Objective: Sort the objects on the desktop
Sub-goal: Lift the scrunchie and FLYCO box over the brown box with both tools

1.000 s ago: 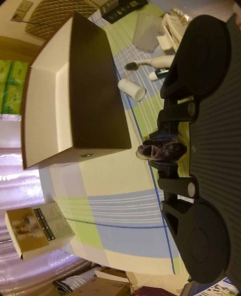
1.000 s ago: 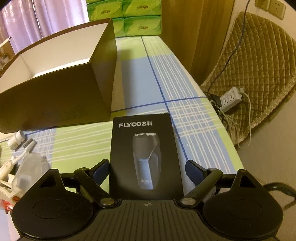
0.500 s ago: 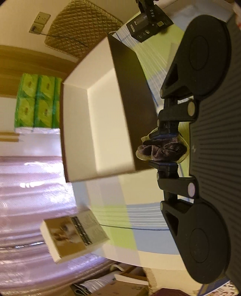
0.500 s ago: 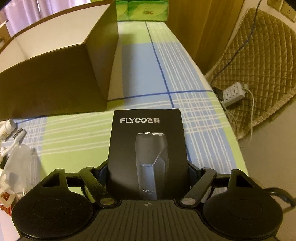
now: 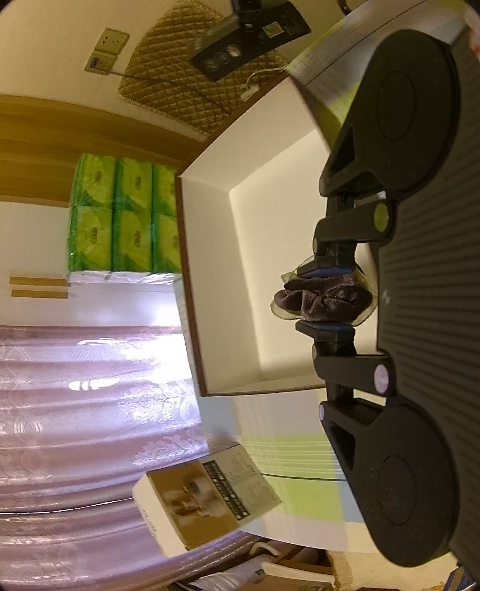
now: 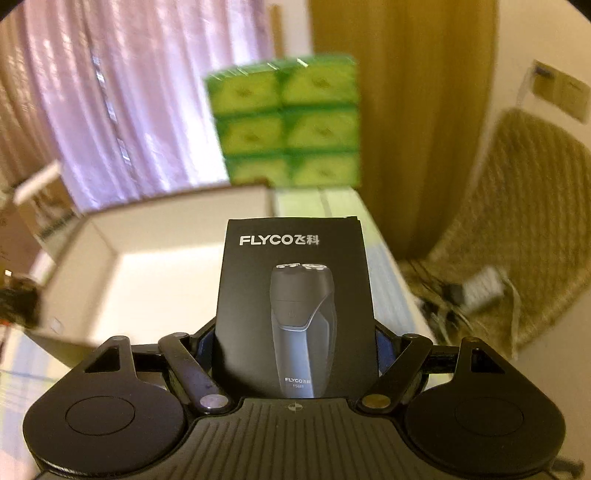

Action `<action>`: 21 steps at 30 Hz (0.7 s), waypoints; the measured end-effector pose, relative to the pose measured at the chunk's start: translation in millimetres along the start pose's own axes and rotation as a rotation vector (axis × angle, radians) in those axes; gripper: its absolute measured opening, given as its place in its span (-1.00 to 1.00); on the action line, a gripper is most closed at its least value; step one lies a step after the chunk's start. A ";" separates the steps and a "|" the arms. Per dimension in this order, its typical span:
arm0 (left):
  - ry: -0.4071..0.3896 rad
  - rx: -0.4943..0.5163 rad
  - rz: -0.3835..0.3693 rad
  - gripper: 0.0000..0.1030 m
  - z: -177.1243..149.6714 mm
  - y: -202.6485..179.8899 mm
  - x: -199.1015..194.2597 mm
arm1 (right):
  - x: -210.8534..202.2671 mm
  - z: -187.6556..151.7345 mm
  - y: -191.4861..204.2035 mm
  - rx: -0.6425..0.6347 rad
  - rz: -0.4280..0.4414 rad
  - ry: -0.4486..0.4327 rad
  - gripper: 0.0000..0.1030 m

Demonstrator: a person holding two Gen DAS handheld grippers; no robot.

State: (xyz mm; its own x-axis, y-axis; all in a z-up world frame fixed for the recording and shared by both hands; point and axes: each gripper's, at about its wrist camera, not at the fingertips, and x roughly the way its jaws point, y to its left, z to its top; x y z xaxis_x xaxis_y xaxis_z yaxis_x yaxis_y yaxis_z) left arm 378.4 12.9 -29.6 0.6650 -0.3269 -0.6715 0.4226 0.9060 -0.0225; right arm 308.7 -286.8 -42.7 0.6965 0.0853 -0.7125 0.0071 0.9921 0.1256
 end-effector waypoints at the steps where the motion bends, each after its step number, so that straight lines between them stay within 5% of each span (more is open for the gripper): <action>1: -0.001 -0.002 0.000 -0.63 3.4 -0.1 3.8 | 3.6 7.3 8.2 -0.009 0.018 -0.009 0.47; 10: 0.055 -0.073 0.021 -0.62 26.1 10.5 48.1 | 72.8 34.3 74.5 -0.087 0.067 0.038 0.47; 21: 0.194 -0.061 0.044 -0.61 15.2 8.4 105.0 | 139.3 20.6 88.7 -0.120 0.012 0.187 0.47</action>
State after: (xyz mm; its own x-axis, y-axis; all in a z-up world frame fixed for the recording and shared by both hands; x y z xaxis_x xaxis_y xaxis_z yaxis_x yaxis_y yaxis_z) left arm 461.1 -17.8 -89.0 0.5481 -0.2344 -0.8029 0.3539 0.9348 -0.0313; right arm 421.2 -188.8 -116.6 0.5504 0.1021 -0.8286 -0.0936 0.9938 0.0602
